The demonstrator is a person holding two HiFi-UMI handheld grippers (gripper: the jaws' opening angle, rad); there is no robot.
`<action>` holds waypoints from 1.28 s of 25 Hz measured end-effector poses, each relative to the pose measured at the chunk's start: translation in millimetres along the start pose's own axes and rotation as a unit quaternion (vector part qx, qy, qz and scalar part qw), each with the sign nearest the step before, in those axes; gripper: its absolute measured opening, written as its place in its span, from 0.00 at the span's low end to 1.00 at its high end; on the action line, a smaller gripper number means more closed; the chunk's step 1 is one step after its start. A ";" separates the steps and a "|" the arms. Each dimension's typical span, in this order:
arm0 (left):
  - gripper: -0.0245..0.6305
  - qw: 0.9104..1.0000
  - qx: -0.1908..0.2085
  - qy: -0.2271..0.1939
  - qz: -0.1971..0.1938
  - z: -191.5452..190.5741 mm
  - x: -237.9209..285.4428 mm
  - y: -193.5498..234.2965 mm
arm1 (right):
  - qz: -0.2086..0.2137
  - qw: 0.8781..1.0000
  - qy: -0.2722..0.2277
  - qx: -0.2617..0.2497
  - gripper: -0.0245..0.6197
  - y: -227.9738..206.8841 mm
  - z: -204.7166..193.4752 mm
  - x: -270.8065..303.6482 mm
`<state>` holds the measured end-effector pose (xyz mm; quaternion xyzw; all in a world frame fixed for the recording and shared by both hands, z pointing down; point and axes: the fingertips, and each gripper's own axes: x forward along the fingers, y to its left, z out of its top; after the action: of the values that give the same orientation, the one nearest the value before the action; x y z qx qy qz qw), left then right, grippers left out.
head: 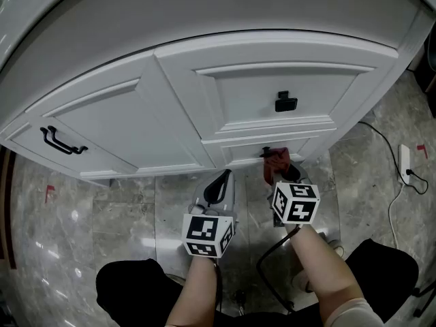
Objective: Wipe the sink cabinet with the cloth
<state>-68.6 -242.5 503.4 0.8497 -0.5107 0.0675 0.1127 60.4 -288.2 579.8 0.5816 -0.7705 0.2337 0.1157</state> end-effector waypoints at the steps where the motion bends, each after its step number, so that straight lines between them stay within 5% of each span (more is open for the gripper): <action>1: 0.04 1.000 -0.002 0.000 -0.001 -0.5 1.8 -2.2 | -0.006 1.000 -0.001 0.004 0.18 -7.2 0.9 -1.7; 16: 0.04 0.999 0.027 0.010 -0.044 -4.0 31.4 -58.3 | -0.052 0.999 0.002 0.000 0.17 -66.8 8.2 -22.0; 21: 0.04 0.999 0.017 0.007 -0.038 -0.8 27.7 -57.5 | -0.109 0.993 0.003 0.044 0.16 -91.3 -0.3 -45.9; 26: 0.04 0.999 0.020 -0.009 -0.033 16.3 13.1 -66.2 | -0.080 0.995 -0.011 0.061 0.16 -76.4 -1.0 -72.6; 32: 0.04 0.996 0.070 -0.039 -0.041 64.3 -19.1 -84.8 | -0.038 0.996 -0.081 0.009 0.16 -36.9 56.7 -116.4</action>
<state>-2.7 -204.6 426.5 0.8779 -0.4731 0.0649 0.0358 135.3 -226.1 486.7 0.6286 -0.7525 0.1879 0.0567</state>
